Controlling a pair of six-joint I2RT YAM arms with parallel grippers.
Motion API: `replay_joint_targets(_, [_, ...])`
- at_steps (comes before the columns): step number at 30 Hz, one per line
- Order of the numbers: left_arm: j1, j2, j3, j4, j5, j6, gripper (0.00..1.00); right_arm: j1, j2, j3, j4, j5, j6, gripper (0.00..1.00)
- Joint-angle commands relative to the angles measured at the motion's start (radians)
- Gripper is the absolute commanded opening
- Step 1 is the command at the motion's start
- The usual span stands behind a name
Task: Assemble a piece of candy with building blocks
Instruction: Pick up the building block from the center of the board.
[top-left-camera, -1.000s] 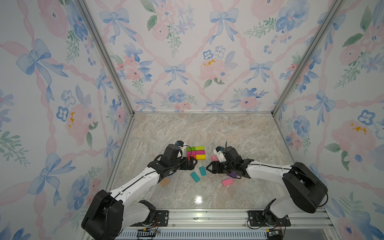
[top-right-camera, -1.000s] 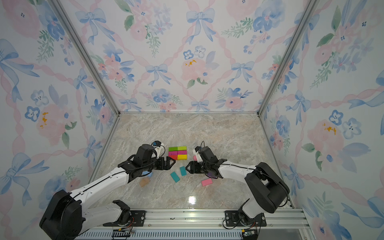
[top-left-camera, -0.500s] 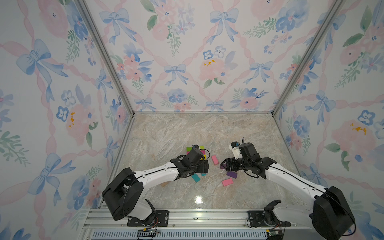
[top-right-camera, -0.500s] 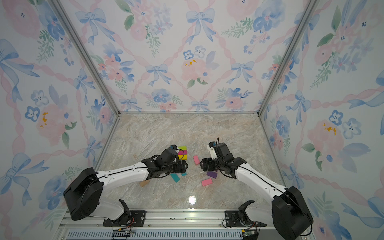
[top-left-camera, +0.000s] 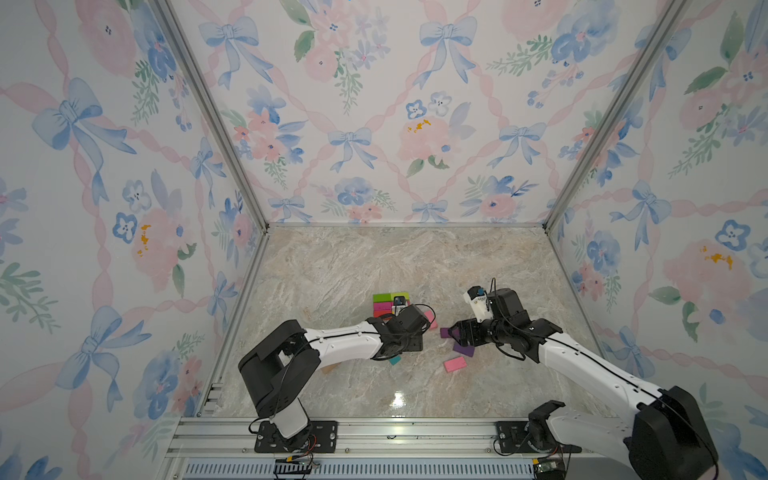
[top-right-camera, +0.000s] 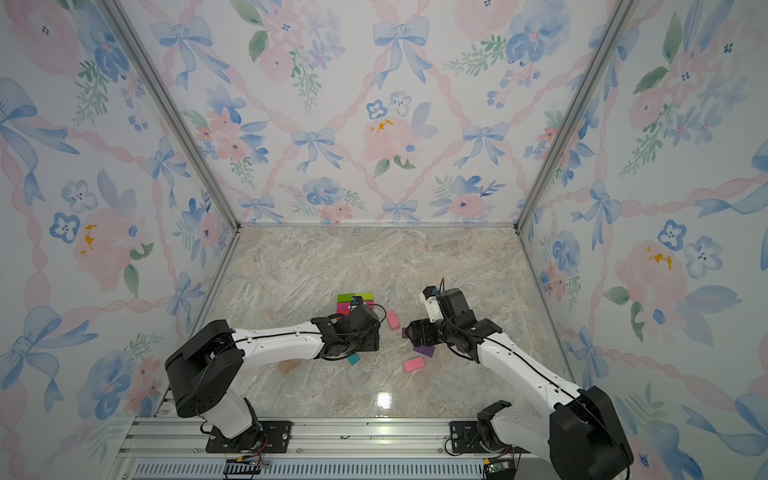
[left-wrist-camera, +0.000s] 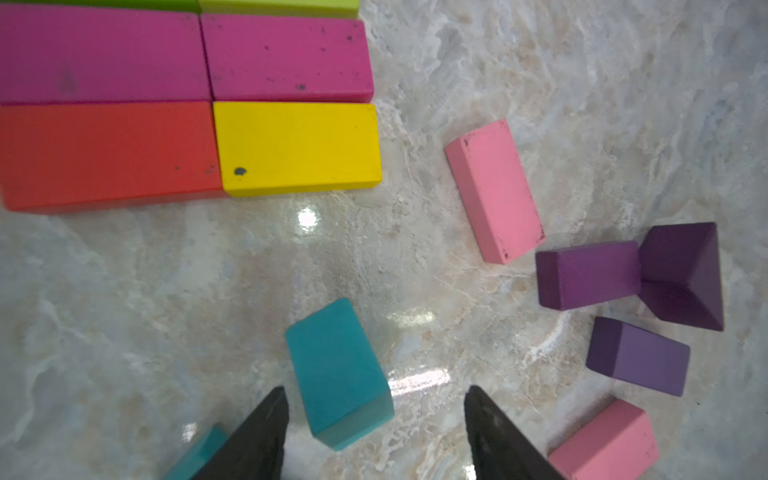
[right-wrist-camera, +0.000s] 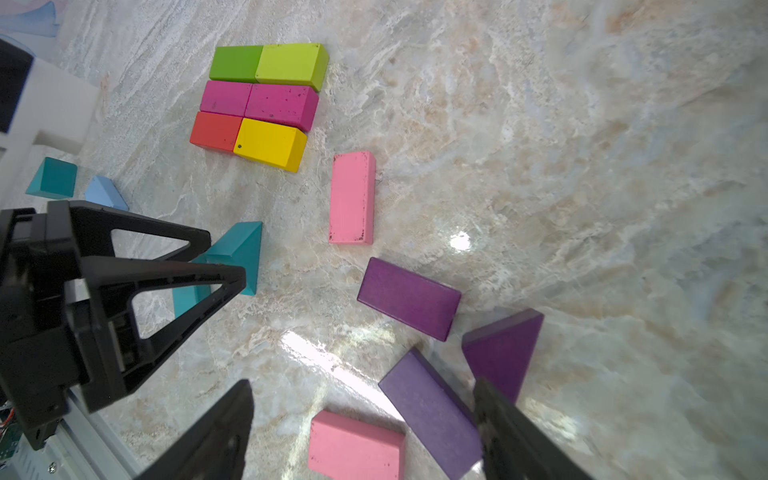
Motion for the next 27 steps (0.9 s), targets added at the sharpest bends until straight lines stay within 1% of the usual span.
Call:
replay_joint_targets(1, [-0.004,0.03,0.017,-0.044,-0.038,-0.029,0.64,-0.023,0.003,-0.014,0.02,-0.032,-0.023,0.84])
replay_joint_targets(6, [-0.004,0.064,0.027,-0.045,-0.035,-0.036,0.58,-0.047,-0.008,-0.017,0.024,-0.06,-0.025,0.84])
replay_joint_targets(11, [-0.004,0.076,0.036,-0.043,-0.033,-0.04,0.4,-0.055,-0.021,-0.016,0.015,-0.063,-0.028,0.84])
replay_joint_targets(14, [-0.002,0.066,0.031,-0.045,-0.037,-0.045,0.35,-0.055,-0.021,-0.015,0.011,-0.066,-0.031,0.84])
replay_joint_targets(18, [-0.001,0.047,0.029,-0.043,-0.028,-0.036,0.25,-0.055,-0.021,-0.018,0.006,-0.08,-0.038,0.84])
replay_joint_targets(19, [0.002,0.041,0.028,-0.043,-0.019,-0.03,0.24,-0.053,-0.022,-0.019,0.004,-0.084,-0.04,0.85])
replay_joint_targets(23, [0.024,-0.005,0.019,-0.038,0.047,0.038,0.22,-0.018,-0.046,-0.017,0.01,-0.106,-0.066,0.86])
replay_joint_targets(25, [0.053,-0.047,0.003,-0.03,0.113,0.089,0.21,0.022,-0.066,-0.016,0.023,-0.105,-0.081,0.88])
replay_joint_targets(27, [0.105,-0.106,-0.029,-0.011,0.211,0.143,0.2,0.074,-0.081,-0.015,0.046,-0.097,-0.098,0.9])
